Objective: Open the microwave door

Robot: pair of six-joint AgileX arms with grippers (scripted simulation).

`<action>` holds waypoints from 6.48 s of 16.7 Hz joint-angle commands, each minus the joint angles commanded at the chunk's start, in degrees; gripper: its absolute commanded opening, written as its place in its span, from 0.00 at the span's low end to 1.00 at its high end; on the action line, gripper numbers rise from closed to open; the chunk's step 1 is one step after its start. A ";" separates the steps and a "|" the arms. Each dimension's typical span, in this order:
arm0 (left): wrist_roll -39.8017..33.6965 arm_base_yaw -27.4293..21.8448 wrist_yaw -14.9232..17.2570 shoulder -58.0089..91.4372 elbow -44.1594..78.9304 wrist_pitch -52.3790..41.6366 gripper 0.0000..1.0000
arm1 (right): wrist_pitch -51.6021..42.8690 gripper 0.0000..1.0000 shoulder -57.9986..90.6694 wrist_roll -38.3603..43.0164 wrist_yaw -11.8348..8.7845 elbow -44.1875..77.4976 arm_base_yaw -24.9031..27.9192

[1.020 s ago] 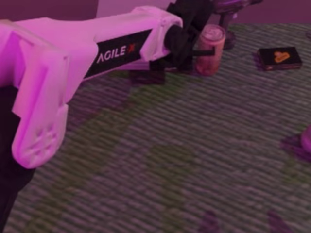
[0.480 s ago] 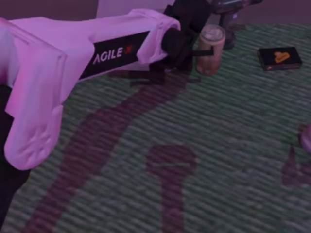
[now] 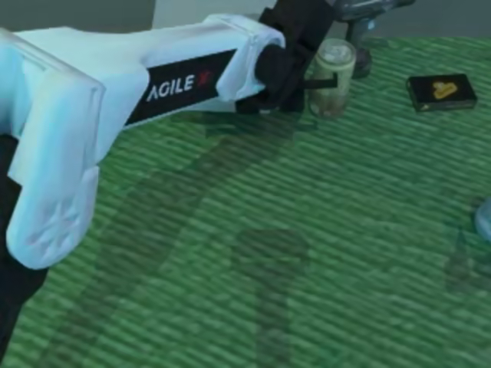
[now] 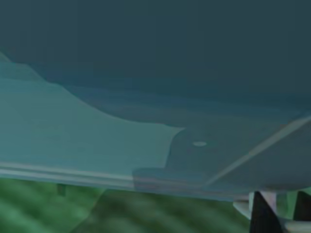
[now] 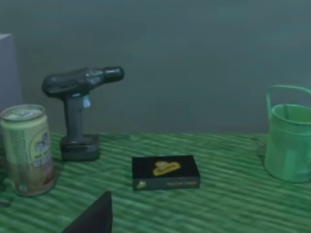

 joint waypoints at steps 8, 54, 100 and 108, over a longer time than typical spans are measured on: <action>0.00 0.00 0.00 0.00 0.00 0.00 0.00 | 0.00 1.00 0.00 0.00 0.00 0.00 0.00; 7.07 0.72 4.76 -6.51 -11.40 7.35 0.00 | 0.00 1.00 0.00 0.00 0.00 0.00 0.00; 11.03 1.34 7.68 -9.73 -16.84 10.67 0.00 | 0.00 1.00 0.00 0.00 0.00 0.00 0.00; 11.03 1.34 7.68 -9.73 -16.84 10.67 0.00 | 0.00 1.00 0.00 0.00 0.00 0.00 0.00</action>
